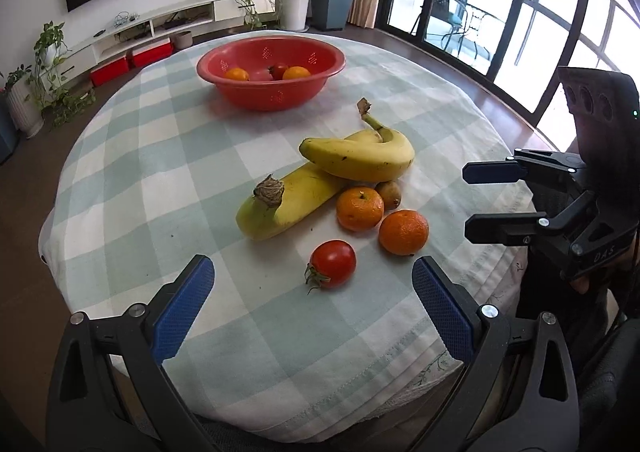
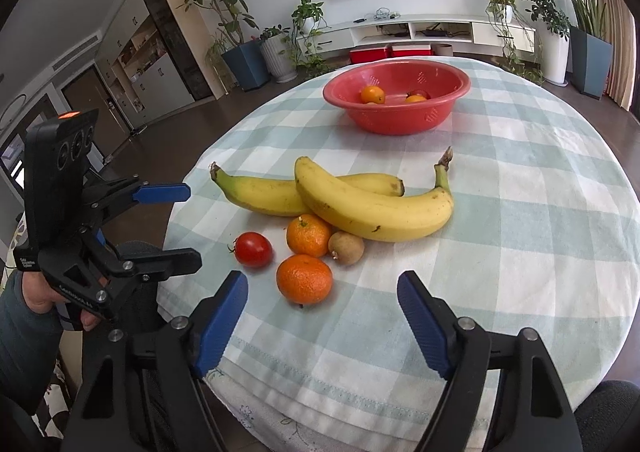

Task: Organize fruits
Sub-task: 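Withdraw both tools from the bowl toward the remaining fruit, then grasp the red tomato with the left tool while the right tool grasps an orange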

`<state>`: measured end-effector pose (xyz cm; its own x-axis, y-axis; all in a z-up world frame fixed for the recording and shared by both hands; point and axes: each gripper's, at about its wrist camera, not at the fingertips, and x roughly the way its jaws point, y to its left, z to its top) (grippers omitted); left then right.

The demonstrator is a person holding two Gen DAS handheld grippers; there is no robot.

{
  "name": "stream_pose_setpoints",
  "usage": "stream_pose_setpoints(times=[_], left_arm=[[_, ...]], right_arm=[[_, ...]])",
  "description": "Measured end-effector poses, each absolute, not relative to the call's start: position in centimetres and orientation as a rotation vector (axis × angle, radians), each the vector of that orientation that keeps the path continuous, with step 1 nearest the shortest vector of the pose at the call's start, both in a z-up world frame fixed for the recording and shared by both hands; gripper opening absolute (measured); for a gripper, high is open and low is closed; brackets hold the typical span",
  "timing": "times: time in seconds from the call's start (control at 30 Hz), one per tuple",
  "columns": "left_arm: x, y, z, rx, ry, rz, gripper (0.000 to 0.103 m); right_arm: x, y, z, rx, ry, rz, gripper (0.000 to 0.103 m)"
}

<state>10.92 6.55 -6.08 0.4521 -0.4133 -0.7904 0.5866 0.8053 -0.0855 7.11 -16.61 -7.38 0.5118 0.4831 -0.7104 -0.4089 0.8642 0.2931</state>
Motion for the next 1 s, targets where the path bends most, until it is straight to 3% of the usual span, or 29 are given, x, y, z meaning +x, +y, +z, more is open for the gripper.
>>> stream_pose_setpoints(times=[0.37,0.6,0.9,1.0], left_arm=[[12.4,4.1,-7.5,0.311,0.977,-0.676,0.089],[13.3,2.8,-8.1,0.359,0.996,-0.722,0.070],[14.6,2.0,-9.1,0.409,1.014,-0.745,0.066],[14.5,1.7,-9.3,0.428,1.020,-0.755,0.059]], right_arm=[[7.0,-17.0,-7.9,0.097,0.893,0.525,0.077],[7.3,-17.2,-8.4,0.103,0.911,0.525,0.073],[7.2,-16.8,-8.8,0.086,0.925,0.537,0.070],[7.1,-16.7,-8.8,0.083,0.929,0.539,0.070]])
